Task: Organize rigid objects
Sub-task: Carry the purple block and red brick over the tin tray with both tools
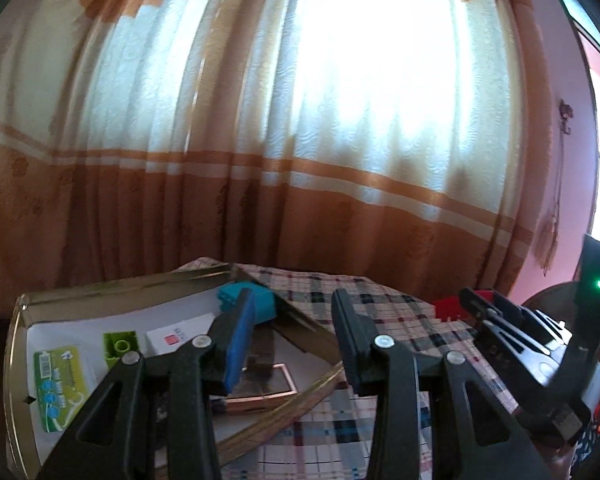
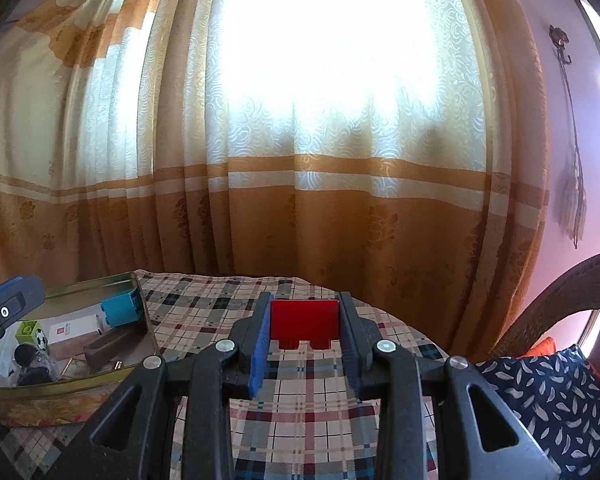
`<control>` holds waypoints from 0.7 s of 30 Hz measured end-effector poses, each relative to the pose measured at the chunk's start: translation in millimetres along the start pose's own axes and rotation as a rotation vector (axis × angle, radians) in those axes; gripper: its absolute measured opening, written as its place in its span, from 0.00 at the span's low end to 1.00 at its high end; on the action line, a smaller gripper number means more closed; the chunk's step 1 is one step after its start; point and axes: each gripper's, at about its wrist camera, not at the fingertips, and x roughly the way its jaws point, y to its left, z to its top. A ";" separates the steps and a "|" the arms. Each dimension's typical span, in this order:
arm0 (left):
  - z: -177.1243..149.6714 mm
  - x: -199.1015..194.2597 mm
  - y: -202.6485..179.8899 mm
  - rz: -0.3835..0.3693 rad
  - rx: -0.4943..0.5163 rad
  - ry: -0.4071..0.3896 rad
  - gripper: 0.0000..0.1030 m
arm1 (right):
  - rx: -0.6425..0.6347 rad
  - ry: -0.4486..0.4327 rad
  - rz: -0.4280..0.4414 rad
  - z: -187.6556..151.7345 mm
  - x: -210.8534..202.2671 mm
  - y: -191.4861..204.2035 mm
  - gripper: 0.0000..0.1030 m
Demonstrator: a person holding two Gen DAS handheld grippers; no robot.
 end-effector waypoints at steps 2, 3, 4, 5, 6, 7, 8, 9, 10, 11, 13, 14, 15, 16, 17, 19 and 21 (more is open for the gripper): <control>-1.3 -0.7 -0.2 -0.004 0.004 0.013 0.36 | 0.005 0.007 -0.001 0.1 1.3 -1.4 0.33; -2.0 -2.8 -3.8 -0.008 0.025 0.017 0.36 | 0.010 0.011 -0.001 0.2 2.5 -2.8 0.33; -2.8 -5.0 -7.3 -0.014 0.039 0.021 0.36 | 0.014 0.013 -0.002 0.6 2.8 -3.6 0.33; -3.5 -9.2 -12.8 -0.035 0.063 0.035 0.36 | 0.024 0.014 -0.005 0.8 3.3 -5.8 0.33; -4.5 -14.2 -20.5 -0.082 0.097 0.067 0.40 | 0.032 0.014 -0.008 0.9 3.5 -7.8 0.33; -7.0 -19.7 -29.1 -0.142 0.140 0.114 0.44 | 0.038 0.015 -0.012 1.1 4.0 -9.8 0.33; -8.9 -23.6 -34.2 -0.165 0.168 0.138 0.52 | 0.045 0.015 -0.018 1.1 4.3 -12.0 0.33; -14.0 -31.8 -43.2 -0.187 0.224 0.165 0.58 | 0.051 0.013 -0.026 1.4 4.6 -14.5 0.33; -18.5 -37.1 -49.3 -0.192 0.262 0.185 0.61 | 0.057 0.011 -0.034 1.5 4.3 -16.4 0.33; -26.4 -42.6 -57.3 -0.206 0.307 0.236 0.62 | 0.067 0.009 -0.040 1.9 4.4 -19.5 0.33; -36.2 -46.8 -64.4 -0.231 0.326 0.299 0.62 | 0.094 0.005 -0.053 2.7 4.2 -26.4 0.33; -43.7 -47.2 -68.0 -0.249 0.312 0.358 0.62 | 0.113 0.007 -0.059 2.8 4.3 -30.7 0.33; -49.3 -46.5 -69.7 -0.267 0.301 0.404 0.62 | 0.124 0.007 -0.060 3.1 4.4 -33.3 0.33; -52.4 -46.2 -70.4 -0.274 0.295 0.428 0.62 | 0.136 0.008 -0.062 3.1 4.3 -35.9 0.33; -58.4 -45.0 -74.2 -0.272 0.289 0.469 0.62 | 0.145 0.008 -0.064 3.0 4.2 -37.7 0.33; -65.1 -45.3 -79.2 -0.271 0.282 0.501 0.62 | 0.151 0.009 -0.063 2.6 3.6 -38.5 0.33; -72.6 -43.4 -86.5 -0.282 0.276 0.536 0.62 | 0.147 0.007 -0.061 3.1 3.4 -37.9 0.33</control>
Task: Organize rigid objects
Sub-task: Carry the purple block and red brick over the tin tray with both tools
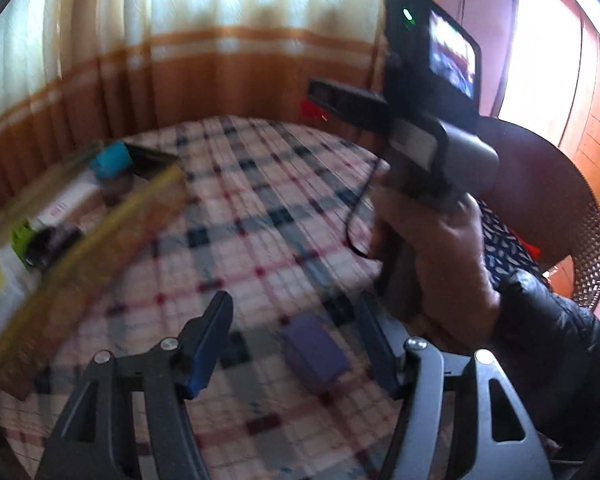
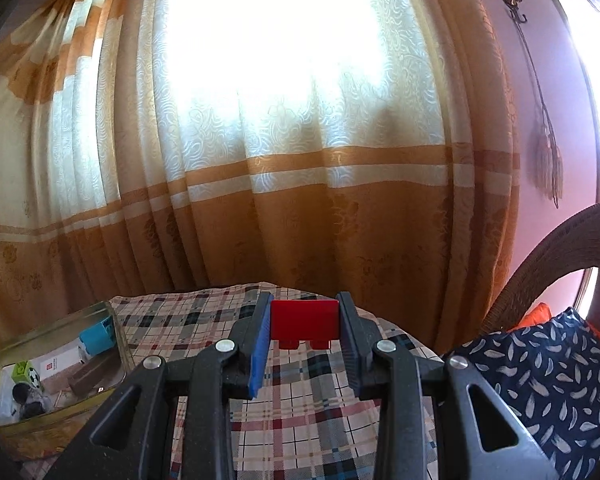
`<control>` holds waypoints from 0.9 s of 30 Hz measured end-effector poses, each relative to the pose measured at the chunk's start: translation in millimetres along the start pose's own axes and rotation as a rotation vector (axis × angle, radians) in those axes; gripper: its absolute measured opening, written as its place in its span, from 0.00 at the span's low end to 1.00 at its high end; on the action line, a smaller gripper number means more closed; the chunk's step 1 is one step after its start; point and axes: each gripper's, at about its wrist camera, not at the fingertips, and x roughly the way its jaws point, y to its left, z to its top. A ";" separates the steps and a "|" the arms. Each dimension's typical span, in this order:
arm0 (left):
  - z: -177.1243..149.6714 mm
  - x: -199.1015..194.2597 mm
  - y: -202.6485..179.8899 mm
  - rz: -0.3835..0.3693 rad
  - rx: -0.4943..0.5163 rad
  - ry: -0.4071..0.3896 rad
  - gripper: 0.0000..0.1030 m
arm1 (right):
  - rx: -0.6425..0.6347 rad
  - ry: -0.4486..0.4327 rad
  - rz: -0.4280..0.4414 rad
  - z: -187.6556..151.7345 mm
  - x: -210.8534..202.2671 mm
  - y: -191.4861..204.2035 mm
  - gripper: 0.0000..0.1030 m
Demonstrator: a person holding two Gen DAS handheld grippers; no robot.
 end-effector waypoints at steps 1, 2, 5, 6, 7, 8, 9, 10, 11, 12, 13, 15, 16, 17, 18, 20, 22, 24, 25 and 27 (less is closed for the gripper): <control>-1.6 5.2 -3.9 0.021 0.007 0.018 0.61 | -0.003 -0.002 0.001 0.1 -0.4 0.9 0.33; -2.0 8.5 -5.7 0.032 0.013 0.029 0.51 | -0.006 -0.004 0.001 0.0 -0.8 1.0 0.33; -11.8 25.1 -9.0 0.025 0.004 0.113 0.24 | -0.010 -0.005 0.003 0.0 -0.6 1.8 0.33; -12.8 27.8 -7.2 0.020 -0.006 0.123 0.18 | -0.006 -0.004 0.002 -0.1 -0.6 1.0 0.33; -13.9 27.9 -4.6 0.019 -0.016 0.116 0.18 | -0.003 -0.004 0.001 -0.1 -0.8 1.4 0.33; -13.7 25.9 -1.7 0.029 -0.022 0.103 0.18 | 0.001 -0.003 0.000 0.0 -0.6 0.7 0.33; -12.8 24.4 0.9 0.039 -0.030 0.090 0.18 | 0.003 -0.003 0.001 0.3 -0.5 0.0 0.33; -11.5 21.4 5.0 0.047 -0.044 0.071 0.18 | 0.004 -0.003 0.001 0.2 -0.8 -0.1 0.33; -10.1 17.6 9.2 0.049 -0.059 0.050 0.17 | 0.003 -0.003 0.003 0.5 -0.9 -0.2 0.33; -7.6 11.4 16.3 0.047 -0.083 0.016 0.17 | 0.000 -0.004 0.004 0.6 -1.3 0.6 0.33; -5.1 6.5 21.7 0.052 -0.099 -0.009 0.17 | -0.004 -0.007 0.006 0.7 -2.0 1.6 0.33; 0.4 -4.8 32.3 0.075 -0.123 -0.063 0.17 | -0.011 -0.013 0.015 1.1 -3.7 3.2 0.33; 2.7 -7.9 35.8 0.086 -0.130 -0.080 0.17 | -0.013 -0.016 0.020 1.5 -3.9 3.0 0.33; 5.8 -13.7 41.6 0.107 -0.141 -0.105 0.17 | -0.019 -0.022 0.030 1.9 -5.8 4.9 0.33; 9.6 -20.2 50.0 0.131 -0.157 -0.132 0.17 | -0.026 -0.028 0.040 2.4 -7.7 6.9 0.33; 16.5 -30.3 67.7 0.163 -0.196 -0.175 0.17 | -0.048 -0.041 0.062 3.5 -11.5 13.8 0.33; 23.3 -38.6 81.8 0.197 -0.218 -0.214 0.17 | -0.072 -0.047 0.093 3.9 -14.6 22.9 0.33; 27.0 -46.9 93.3 0.217 -0.231 -0.249 0.17 | -0.095 -0.050 0.119 4.3 -16.7 32.4 0.33; 28.0 -54.2 100.4 0.211 -0.242 -0.274 0.17 | -0.097 -0.050 0.128 4.6 -17.5 35.5 0.33; 28.7 -65.2 110.2 0.219 -0.256 -0.318 0.17 | -0.089 -0.051 0.149 5.3 -19.8 40.7 0.33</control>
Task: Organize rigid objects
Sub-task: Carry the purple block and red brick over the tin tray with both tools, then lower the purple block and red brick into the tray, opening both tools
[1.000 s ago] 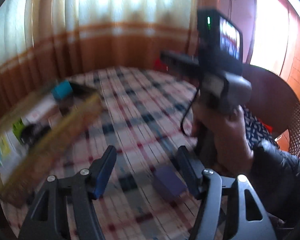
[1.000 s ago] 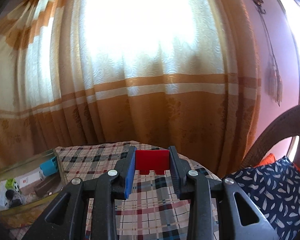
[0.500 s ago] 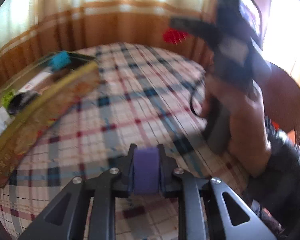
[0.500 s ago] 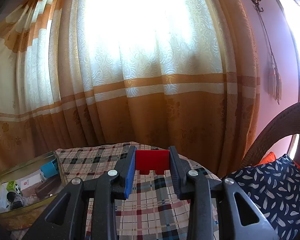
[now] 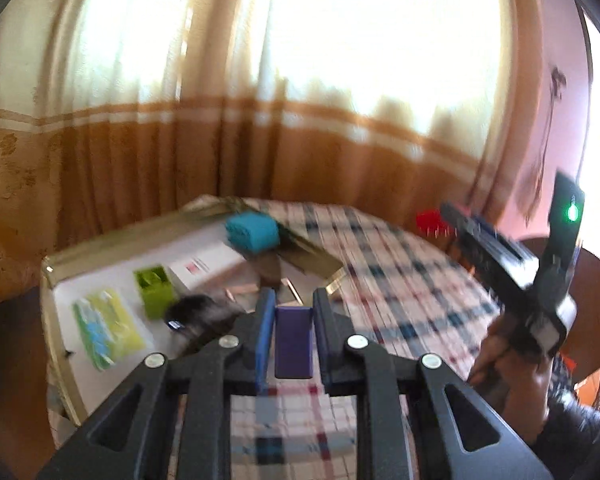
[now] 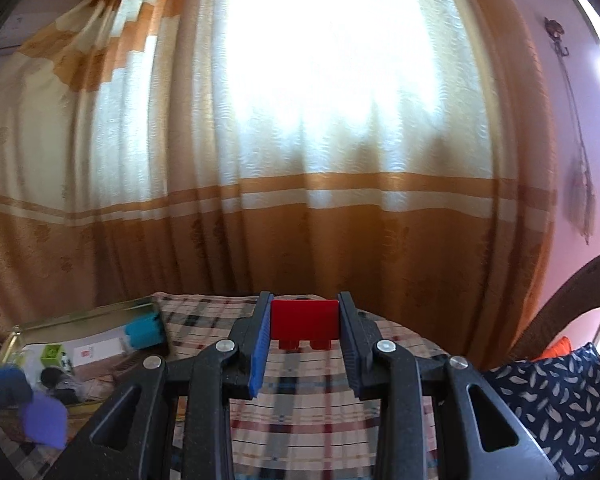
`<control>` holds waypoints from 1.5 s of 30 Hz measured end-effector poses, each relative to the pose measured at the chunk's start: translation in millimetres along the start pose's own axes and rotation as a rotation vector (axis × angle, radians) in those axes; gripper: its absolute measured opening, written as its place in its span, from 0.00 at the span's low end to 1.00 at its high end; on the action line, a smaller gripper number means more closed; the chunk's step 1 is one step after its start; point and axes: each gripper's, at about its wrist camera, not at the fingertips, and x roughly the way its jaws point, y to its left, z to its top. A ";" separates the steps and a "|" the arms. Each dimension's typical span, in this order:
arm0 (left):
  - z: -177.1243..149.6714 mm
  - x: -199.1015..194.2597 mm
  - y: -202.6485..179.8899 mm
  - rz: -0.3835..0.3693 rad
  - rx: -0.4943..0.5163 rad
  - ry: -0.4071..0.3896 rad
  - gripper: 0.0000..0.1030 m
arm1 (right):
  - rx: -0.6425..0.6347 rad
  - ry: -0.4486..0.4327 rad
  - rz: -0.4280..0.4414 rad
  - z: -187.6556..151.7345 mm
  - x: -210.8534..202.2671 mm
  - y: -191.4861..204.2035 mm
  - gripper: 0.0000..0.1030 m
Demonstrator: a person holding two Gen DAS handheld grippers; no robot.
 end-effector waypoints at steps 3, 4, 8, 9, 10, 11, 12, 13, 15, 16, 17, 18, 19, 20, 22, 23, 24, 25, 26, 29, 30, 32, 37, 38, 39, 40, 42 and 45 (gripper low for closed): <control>6.3 -1.9 11.3 0.029 -0.005 -0.027 0.16 | 0.009 -0.007 0.031 3.7 -1.7 9.1 0.33; 8.1 -0.5 14.5 0.039 -0.004 -0.031 0.13 | 0.011 -0.008 0.042 5.3 -1.6 12.7 0.33; 14.2 0.8 23.5 0.070 -0.010 -0.046 0.12 | 0.006 -0.015 0.090 10.4 -2.7 30.6 0.33; 16.2 0.5 25.5 0.086 -0.003 -0.056 0.12 | 0.004 -0.016 0.104 11.4 -2.9 34.9 0.33; 17.5 1.4 26.9 0.105 0.003 -0.061 0.12 | 0.000 -0.015 0.114 11.7 -2.9 38.5 0.33; 18.2 -0.1 29.5 0.115 0.000 -0.062 0.12 | -0.005 -0.013 0.125 12.3 -2.6 43.0 0.33; 19.2 0.8 32.1 0.117 -0.008 -0.057 0.12 | -0.008 -0.014 0.136 12.4 -2.7 47.8 0.33; 19.9 1.9 35.5 0.124 -0.016 -0.052 0.12 | -0.010 -0.014 0.148 12.1 -2.8 52.3 0.33; 19.8 4.4 39.1 0.151 -0.013 -0.047 0.12 | -0.013 -0.008 0.167 11.1 -2.0 60.1 0.33; 19.5 6.9 40.6 0.166 -0.012 -0.043 0.12 | -0.014 -0.005 0.174 10.8 -1.3 62.8 0.33; 19.8 10.0 42.3 0.173 -0.015 -0.036 0.12 | -0.015 0.003 0.184 10.0 1.3 68.2 0.33; 20.2 13.2 42.8 0.179 -0.019 -0.028 0.12 | -0.015 0.013 0.194 9.6 4.8 73.4 0.33; 20.9 17.0 42.8 0.186 -0.021 -0.022 0.12 | -0.015 0.021 0.203 8.9 6.2 77.8 0.33; 21.3 18.2 43.1 0.192 -0.021 -0.020 0.12 | -0.014 0.033 0.216 8.9 10.0 83.2 0.33; 23.2 24.0 43.1 0.221 -0.018 -0.015 0.12 | -0.007 0.056 0.253 9.0 18.3 97.4 0.33; 24.5 27.0 43.1 0.238 -0.014 -0.014 0.12 | -0.006 0.071 0.277 8.8 21.8 104.5 0.33; 24.7 28.1 43.9 0.248 -0.012 -0.013 0.12 | -0.005 0.084 0.298 7.6 24.6 110.6 0.33; 25.1 29.0 44.6 0.258 -0.011 -0.012 0.12 | -0.005 0.101 0.324 5.8 28.4 119.0 0.33; 25.3 30.1 45.8 0.269 -0.009 -0.010 0.12 | -0.011 0.116 0.343 2.7 30.6 126.1 0.33; 23.5 32.8 50.9 0.303 -0.021 0.008 0.13 | -0.025 0.181 0.433 -7.0 42.4 144.4 0.33; 23.2 33.3 51.6 0.321 -0.020 0.014 0.13 | -0.031 0.195 0.455 -10.9 45.0 147.8 0.34; 22.1 34.1 52.5 0.368 -0.012 0.022 0.17 | -0.036 0.198 0.464 -15.7 45.9 148.0 0.54; 23.9 30.6 53.3 0.424 -0.040 0.008 0.68 | 0.041 0.108 0.365 -10.3 39.1 118.3 0.85; 23.8 28.4 51.8 0.439 -0.041 -0.007 0.79 | 0.050 0.094 0.347 -10.0 37.6 112.2 0.86; 23.3 26.9 50.4 0.446 -0.036 -0.017 0.84 | 0.055 0.087 0.337 -9.7 35.2 108.8 0.88; 22.7 25.9 49.0 0.451 -0.029 -0.022 0.85 | 0.065 0.085 0.322 -11.1 35.2 103.7 0.88; 22.3 27.2 44.1 0.465 -0.002 -0.019 0.85 | 0.085 0.100 0.317 -13.5 37.2 98.8 0.88; 21.2 29.1 41.8 0.459 0.005 -0.007 0.85 | 0.095 0.119 0.313 -15.7 39.9 98.0 0.88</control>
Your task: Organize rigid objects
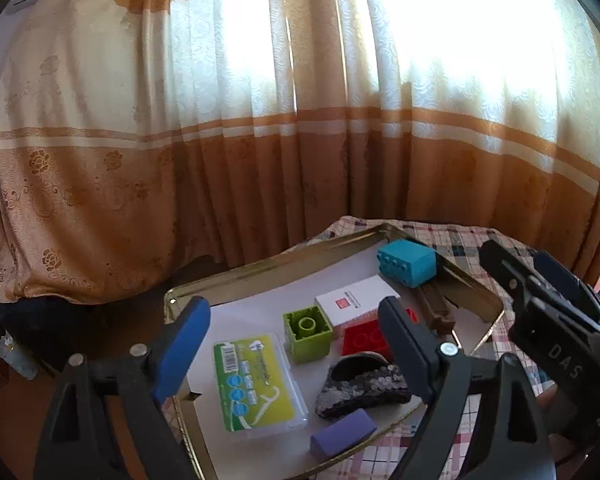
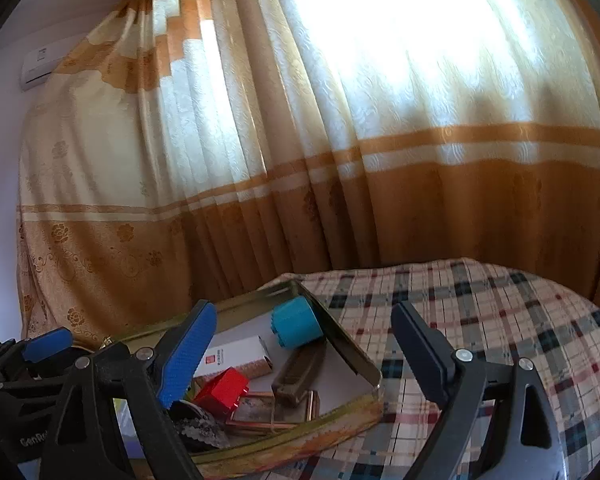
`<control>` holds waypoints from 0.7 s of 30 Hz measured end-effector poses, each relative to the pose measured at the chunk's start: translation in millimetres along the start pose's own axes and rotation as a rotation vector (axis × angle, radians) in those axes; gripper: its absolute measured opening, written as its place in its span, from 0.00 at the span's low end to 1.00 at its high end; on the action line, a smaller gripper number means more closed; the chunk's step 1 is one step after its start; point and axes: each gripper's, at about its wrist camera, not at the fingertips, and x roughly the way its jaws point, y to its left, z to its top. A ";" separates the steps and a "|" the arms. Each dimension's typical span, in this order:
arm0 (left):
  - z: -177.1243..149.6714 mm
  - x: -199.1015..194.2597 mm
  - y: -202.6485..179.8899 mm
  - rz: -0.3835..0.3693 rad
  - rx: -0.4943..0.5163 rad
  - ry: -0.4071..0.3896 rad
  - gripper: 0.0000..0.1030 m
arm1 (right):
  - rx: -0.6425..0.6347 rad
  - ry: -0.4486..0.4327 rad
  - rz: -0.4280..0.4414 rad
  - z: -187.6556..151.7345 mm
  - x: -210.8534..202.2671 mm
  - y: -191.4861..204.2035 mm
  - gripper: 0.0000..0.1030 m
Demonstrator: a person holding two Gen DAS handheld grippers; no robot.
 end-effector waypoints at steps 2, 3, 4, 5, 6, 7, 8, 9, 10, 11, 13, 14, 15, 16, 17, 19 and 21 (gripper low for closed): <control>-1.2 -0.8 -1.1 -0.001 0.002 0.005 0.85 | -0.019 -0.003 0.000 -1.3 -1.4 3.2 0.88; -2.2 0.5 -1.2 0.006 0.005 0.011 0.85 | -0.027 -0.006 -0.007 -1.4 -2.6 4.2 0.88; -2.4 2.3 -1.5 0.007 0.006 0.019 0.86 | -0.039 -0.006 -0.007 -1.9 -2.9 5.8 0.88; -2.6 4.2 -1.0 0.007 0.005 0.030 0.86 | -0.049 -0.002 -0.006 -2.4 -1.9 7.6 0.88; -3.1 5.5 0.5 0.008 0.001 0.040 0.86 | -0.056 0.001 -0.009 -3.1 -2.5 8.0 0.88; -3.7 6.8 1.7 0.011 -0.004 0.048 0.86 | -0.068 0.001 -0.019 -4.2 -3.1 8.9 0.88; -4.5 7.6 3.5 0.014 -0.007 0.055 0.86 | -0.080 -0.002 -0.037 -4.7 -4.4 9.2 0.88; -5.1 8.7 3.7 0.017 -0.007 0.061 0.86 | -0.088 -0.006 -0.052 -5.0 -5.7 9.4 0.88; -6.2 9.0 4.4 0.022 -0.006 0.068 0.86 | -0.094 -0.012 -0.064 -4.8 -6.6 9.3 0.88; -7.9 9.3 4.5 0.029 -0.001 0.075 0.87 | -0.095 -0.016 -0.067 -4.4 -6.9 8.8 0.88; -11.3 10.2 1.3 0.041 0.022 0.086 0.87 | -0.089 -0.017 -0.068 -4.0 -8.1 6.9 0.88; -13.3 11.9 -1.4 0.049 0.041 0.094 0.87 | -0.087 -0.017 -0.069 -4.1 -8.4 6.2 0.88; -14.6 14.3 -3.2 0.058 0.057 0.104 0.87 | -0.085 -0.017 -0.072 -3.9 -8.6 5.5 0.88; -16.6 18.7 -6.2 0.073 0.079 0.122 0.87 | -0.084 -0.017 -0.075 -3.7 -8.8 5.3 0.88; -17.8 21.7 -7.3 0.083 0.091 0.135 0.87 | -0.084 -0.017 -0.081 -3.9 -9.0 4.8 0.88; -21.3 36.1 -12.0 0.116 0.131 0.197 0.87 | -0.083 -0.018 -0.086 -3.6 -9.8 3.9 0.88; -22.8 45.8 -13.1 0.148 0.152 0.230 0.88 | -0.085 -0.020 -0.088 -4.0 -10.6 4.0 0.88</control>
